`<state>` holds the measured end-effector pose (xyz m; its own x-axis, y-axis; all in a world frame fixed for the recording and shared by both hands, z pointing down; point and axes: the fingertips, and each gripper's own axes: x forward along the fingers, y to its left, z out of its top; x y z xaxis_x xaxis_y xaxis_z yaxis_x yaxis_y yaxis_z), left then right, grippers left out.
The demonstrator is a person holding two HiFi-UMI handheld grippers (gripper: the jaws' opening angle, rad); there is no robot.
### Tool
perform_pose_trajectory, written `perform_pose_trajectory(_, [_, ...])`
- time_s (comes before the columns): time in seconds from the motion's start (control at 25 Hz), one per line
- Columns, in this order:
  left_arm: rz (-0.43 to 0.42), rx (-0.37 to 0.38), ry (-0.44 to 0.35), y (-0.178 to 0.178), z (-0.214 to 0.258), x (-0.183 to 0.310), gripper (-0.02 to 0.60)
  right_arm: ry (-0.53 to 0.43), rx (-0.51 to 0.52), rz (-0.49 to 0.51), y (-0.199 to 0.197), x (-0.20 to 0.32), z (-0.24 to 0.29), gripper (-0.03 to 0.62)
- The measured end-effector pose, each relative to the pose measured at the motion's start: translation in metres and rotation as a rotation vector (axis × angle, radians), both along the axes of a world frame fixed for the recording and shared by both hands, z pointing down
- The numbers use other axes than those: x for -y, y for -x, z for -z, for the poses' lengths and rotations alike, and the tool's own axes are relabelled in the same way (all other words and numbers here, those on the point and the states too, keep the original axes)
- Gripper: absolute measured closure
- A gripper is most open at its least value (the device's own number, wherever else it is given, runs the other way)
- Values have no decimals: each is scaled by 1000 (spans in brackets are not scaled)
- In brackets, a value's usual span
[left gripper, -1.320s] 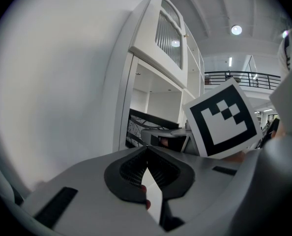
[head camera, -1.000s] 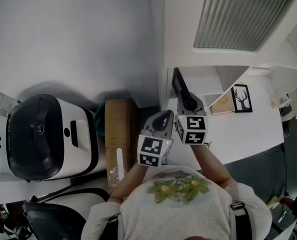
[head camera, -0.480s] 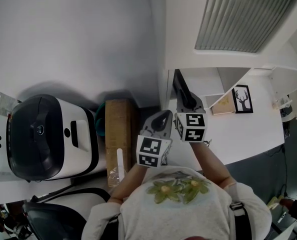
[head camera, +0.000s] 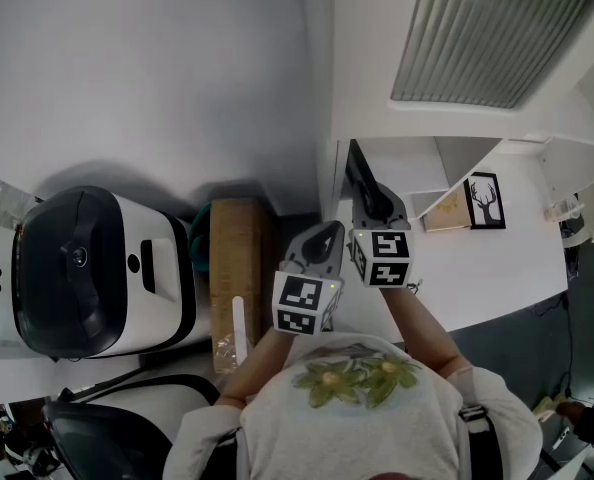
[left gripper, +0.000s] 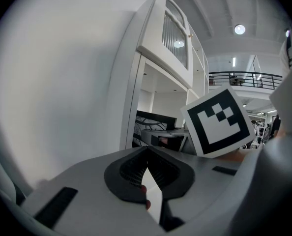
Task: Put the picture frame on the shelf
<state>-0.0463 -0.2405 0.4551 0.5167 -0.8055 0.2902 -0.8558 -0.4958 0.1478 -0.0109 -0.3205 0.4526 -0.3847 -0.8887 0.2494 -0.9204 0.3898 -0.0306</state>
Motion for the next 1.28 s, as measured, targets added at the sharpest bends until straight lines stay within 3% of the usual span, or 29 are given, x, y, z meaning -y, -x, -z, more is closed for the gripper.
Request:
perform_pose_trajectory(0.32, [1,3,-2,-1,2,-3,552,-37,-14,6,-7,-21,6,487])
perform_pose_trajectory(0.56, [-2,4,-7,-4,2,-6,554,-61,26,9,-17,-41,-1,487])
perform_pose_trajectory(1.28, [-7,9,-12,-4,4,-19,552,-35,-19,-23,-23,-62,-12,511])
